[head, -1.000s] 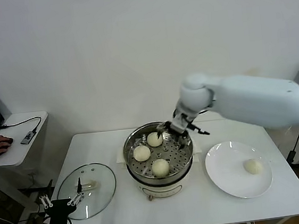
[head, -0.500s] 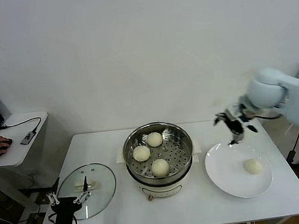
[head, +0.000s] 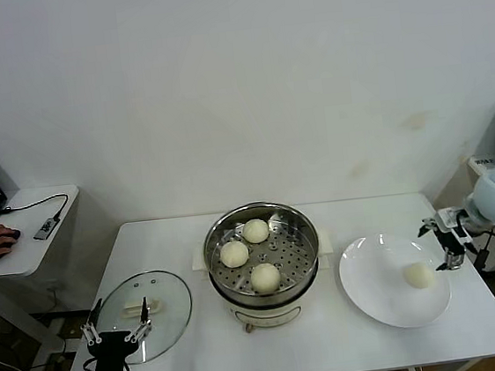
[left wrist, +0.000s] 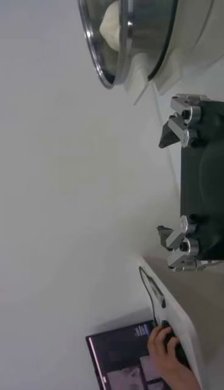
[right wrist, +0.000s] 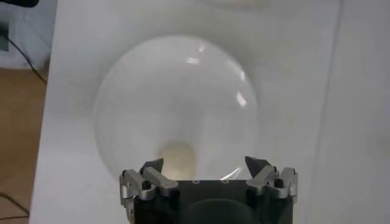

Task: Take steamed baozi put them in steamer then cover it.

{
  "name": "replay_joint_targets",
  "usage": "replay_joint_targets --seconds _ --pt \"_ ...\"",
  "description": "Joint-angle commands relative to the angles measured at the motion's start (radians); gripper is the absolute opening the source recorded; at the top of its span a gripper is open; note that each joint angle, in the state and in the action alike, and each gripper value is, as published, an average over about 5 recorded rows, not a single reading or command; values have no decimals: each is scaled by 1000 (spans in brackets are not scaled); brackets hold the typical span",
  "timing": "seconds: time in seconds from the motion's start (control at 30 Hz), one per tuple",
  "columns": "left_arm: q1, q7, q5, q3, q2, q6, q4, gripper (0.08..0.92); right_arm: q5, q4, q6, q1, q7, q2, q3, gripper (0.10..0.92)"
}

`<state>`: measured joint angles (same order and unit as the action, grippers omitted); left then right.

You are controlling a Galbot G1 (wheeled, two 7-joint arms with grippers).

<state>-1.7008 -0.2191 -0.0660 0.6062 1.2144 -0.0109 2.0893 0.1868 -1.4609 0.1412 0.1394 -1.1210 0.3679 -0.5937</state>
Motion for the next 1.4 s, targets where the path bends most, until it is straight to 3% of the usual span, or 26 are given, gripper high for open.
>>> replay_joint_targets --seconds 0.03,0.67,1.1,1.4 --pt "-6 1 1 7 2 0 3 823 81 165 -22 227 47 91 160 823" --pt "-17 0 1 23 7 -1 3 823 142 269 -8 219 87 224 155 814" --pt "-17 0 2 21 8 -2 5 823 136 244 14 187 82 217 148 622" --pt "-18 0 1 22 6 -2 8 823 5 93 70 -32 50 89 18 555"
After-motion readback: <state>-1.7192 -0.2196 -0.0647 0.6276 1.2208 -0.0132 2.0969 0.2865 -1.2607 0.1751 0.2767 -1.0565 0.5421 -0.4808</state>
